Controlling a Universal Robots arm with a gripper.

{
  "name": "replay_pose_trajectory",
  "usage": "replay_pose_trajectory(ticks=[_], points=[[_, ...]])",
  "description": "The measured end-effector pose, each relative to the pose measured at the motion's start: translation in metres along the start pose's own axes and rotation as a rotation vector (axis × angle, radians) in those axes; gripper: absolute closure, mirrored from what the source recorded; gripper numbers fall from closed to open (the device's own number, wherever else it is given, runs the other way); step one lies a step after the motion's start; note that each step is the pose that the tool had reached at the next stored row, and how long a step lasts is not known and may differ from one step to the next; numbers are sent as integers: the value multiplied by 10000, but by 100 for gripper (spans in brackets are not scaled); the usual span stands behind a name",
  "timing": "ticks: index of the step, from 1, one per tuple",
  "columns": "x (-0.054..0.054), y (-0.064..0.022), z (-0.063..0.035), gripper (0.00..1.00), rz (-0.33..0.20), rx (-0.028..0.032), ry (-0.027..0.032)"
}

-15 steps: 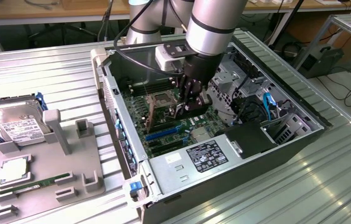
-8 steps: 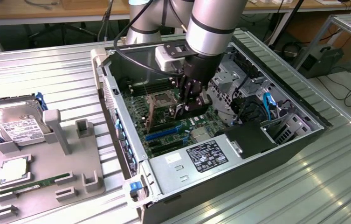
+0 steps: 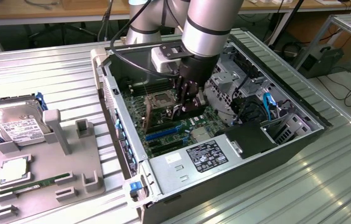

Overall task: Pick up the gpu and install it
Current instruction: 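Insert the gpu into the slot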

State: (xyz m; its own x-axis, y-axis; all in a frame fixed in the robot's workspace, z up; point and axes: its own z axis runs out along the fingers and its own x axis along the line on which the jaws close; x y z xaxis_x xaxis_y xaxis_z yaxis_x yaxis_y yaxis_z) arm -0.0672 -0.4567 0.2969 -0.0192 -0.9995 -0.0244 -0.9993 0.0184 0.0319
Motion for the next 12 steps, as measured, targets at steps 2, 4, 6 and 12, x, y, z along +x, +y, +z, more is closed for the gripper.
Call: replay_pose_trajectory(ticks=[2, 4, 6, 12], points=[[0, 10, 11, 74, 0, -1, 2], [1, 18, 25, 74, 0, -1, 4], [1, 19, 35, 74, -2, -1, 5], [2, 20, 72, 74, 0, -1, 5]])
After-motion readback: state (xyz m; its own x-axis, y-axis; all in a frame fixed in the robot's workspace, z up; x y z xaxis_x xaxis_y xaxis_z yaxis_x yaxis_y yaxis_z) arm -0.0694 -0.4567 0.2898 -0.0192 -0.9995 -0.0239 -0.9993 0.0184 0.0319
